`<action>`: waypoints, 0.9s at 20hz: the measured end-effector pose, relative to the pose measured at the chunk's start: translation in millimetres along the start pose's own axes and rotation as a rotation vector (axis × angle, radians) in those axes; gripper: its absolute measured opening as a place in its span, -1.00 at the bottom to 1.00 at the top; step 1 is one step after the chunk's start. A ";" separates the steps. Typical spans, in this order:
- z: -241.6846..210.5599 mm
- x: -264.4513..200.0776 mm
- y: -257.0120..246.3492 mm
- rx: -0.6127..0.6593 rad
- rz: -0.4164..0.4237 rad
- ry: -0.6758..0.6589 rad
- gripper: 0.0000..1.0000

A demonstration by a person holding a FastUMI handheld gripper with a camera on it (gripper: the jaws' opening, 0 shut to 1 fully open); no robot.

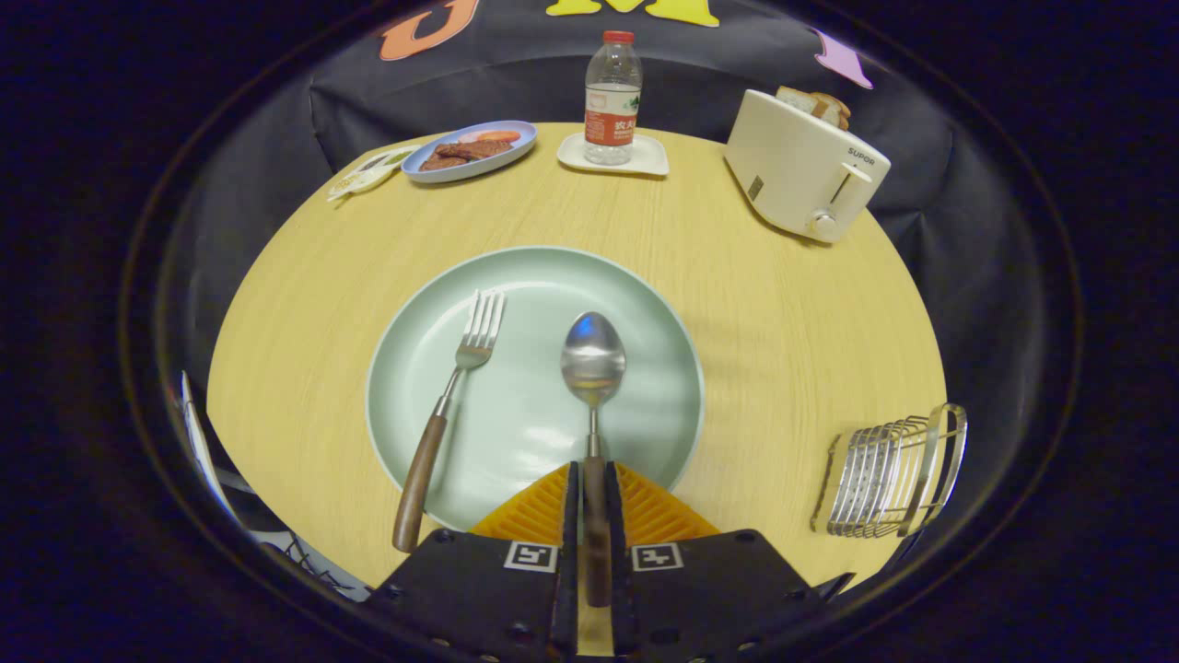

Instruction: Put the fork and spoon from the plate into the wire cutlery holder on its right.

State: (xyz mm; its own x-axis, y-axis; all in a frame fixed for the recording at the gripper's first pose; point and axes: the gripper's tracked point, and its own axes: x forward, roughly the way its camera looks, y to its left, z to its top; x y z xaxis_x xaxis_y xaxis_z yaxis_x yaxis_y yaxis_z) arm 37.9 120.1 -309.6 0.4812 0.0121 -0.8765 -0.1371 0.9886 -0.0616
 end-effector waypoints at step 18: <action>38.8 -170.3 -117.1 0.064 0.021 0.082 -0.99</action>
State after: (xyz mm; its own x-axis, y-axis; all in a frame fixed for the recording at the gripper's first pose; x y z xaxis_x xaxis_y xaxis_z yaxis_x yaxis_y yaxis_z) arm 5.6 8.0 -134.6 0.4055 0.0233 -0.9138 -0.0897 0.9959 -0.0145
